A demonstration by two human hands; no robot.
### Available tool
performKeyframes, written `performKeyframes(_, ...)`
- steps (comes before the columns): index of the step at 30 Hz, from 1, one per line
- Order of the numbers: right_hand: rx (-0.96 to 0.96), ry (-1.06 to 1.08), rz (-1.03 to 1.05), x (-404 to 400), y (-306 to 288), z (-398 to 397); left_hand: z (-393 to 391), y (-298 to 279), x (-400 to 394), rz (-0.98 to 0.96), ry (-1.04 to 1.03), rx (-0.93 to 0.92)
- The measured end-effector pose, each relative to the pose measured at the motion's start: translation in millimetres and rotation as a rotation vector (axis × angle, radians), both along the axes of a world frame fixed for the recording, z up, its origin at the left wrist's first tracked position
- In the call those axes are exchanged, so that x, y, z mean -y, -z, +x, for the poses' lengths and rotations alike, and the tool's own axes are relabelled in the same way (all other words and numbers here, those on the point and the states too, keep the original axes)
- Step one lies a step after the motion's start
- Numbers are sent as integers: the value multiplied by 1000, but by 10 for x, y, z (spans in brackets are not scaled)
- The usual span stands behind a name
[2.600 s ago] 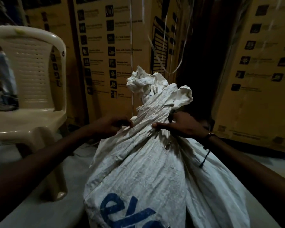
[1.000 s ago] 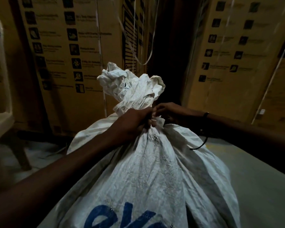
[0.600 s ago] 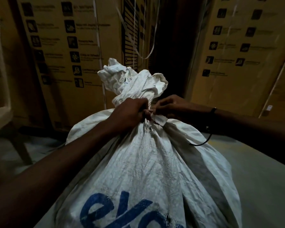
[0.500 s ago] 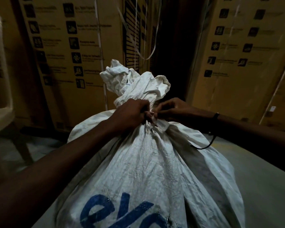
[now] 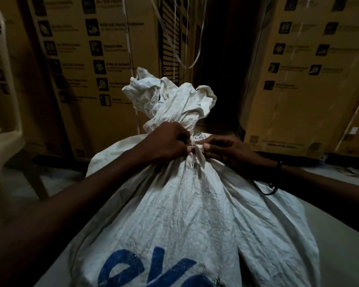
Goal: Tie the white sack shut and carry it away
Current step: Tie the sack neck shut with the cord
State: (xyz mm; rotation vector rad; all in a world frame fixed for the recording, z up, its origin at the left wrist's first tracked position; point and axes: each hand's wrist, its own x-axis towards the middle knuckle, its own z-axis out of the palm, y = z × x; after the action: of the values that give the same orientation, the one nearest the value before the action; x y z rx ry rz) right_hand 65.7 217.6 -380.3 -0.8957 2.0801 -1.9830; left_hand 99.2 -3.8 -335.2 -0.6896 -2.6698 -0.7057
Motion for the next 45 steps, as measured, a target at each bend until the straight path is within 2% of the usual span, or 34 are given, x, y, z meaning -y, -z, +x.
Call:
performKeyframes(4, -27, -6, 46, -51, -21, -8, 12, 34, -53, -15, -47, -39)
performKeyframes(8, -168, 13, 138, -90, -19, -36, 14, 42, -86, -13, -62, -43)
performKeyframes(13, -247, 17, 174, -89, -18, -17, 8, 44, -81, 10, -61, -36)
performKeyframes(29, -326, 53, 183, -49, -18, 33, 56, 5, -134, 24, -90, -44)
performKeyframes(36, -358, 68, 165, -10, -36, 11, 70, -8, -98, -37, -76, -50)
performKeyframes(45, -285, 83, 70, 14, -32, 51, 133, 3, -123, -132, -85, -13)
